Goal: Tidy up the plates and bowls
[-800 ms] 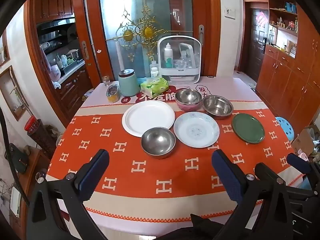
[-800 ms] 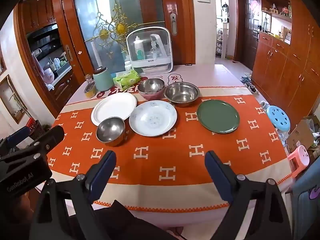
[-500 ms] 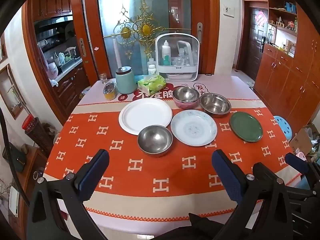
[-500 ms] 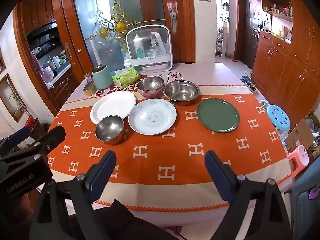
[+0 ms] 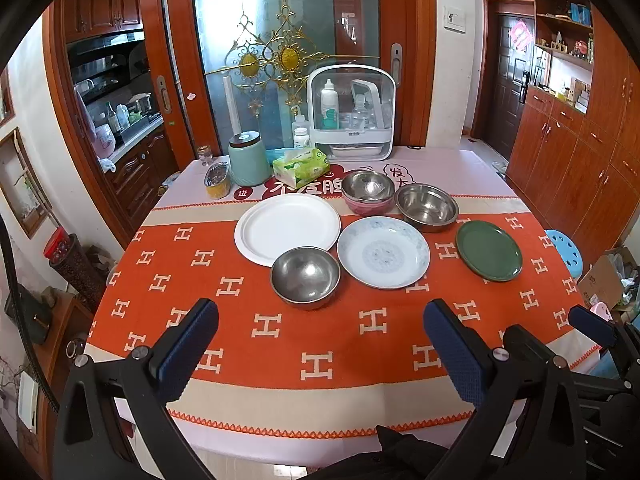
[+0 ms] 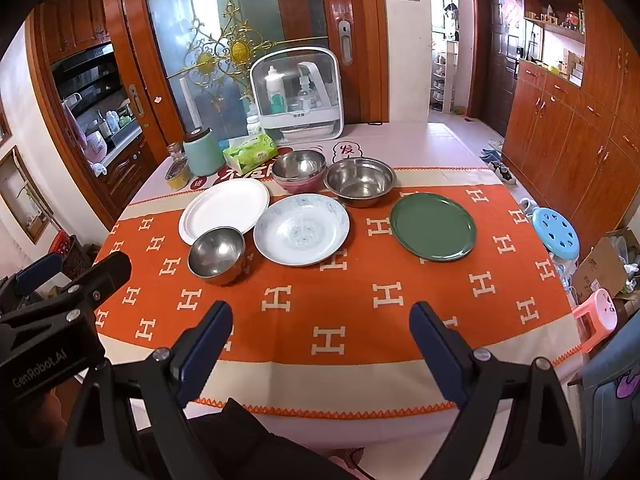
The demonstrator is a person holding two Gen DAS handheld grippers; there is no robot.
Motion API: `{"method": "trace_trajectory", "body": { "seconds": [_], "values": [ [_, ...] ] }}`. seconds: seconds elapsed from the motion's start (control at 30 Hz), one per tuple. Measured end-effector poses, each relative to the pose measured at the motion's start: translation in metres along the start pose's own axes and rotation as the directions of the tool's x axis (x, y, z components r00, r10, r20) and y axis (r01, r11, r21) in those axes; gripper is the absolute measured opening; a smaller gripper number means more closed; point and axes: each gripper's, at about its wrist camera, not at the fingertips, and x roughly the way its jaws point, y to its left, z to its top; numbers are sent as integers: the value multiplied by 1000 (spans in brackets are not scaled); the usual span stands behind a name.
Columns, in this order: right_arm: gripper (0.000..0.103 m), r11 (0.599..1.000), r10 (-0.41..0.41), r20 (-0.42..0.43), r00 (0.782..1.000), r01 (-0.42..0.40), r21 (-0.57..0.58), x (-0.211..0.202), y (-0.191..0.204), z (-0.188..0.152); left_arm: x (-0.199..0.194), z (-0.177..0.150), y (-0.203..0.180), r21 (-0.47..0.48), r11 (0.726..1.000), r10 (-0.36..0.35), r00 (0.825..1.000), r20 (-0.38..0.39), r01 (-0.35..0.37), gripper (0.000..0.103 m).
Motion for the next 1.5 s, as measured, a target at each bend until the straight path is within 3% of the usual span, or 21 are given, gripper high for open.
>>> {"method": "trace_trajectory", "body": {
  "seconds": [0.53, 0.83, 1.5],
  "values": [
    [91, 1000, -1, 16, 1000, 1, -16, -5, -6, -7, -2, -5, -6, -5, 1000, 6, 1000, 4, -6, 102],
    [91, 999, 2, 40, 999, 0, -43, -12, -26, -10, -9, -17, -35, -30, 999, 22, 1000, 0, -22, 102],
    [91, 993, 67, 20, 998, -64, -98, -12, -32, -13, -12, -28, -36, -81, 995, 62, 998, -32, -64, 102]
  ]
}}
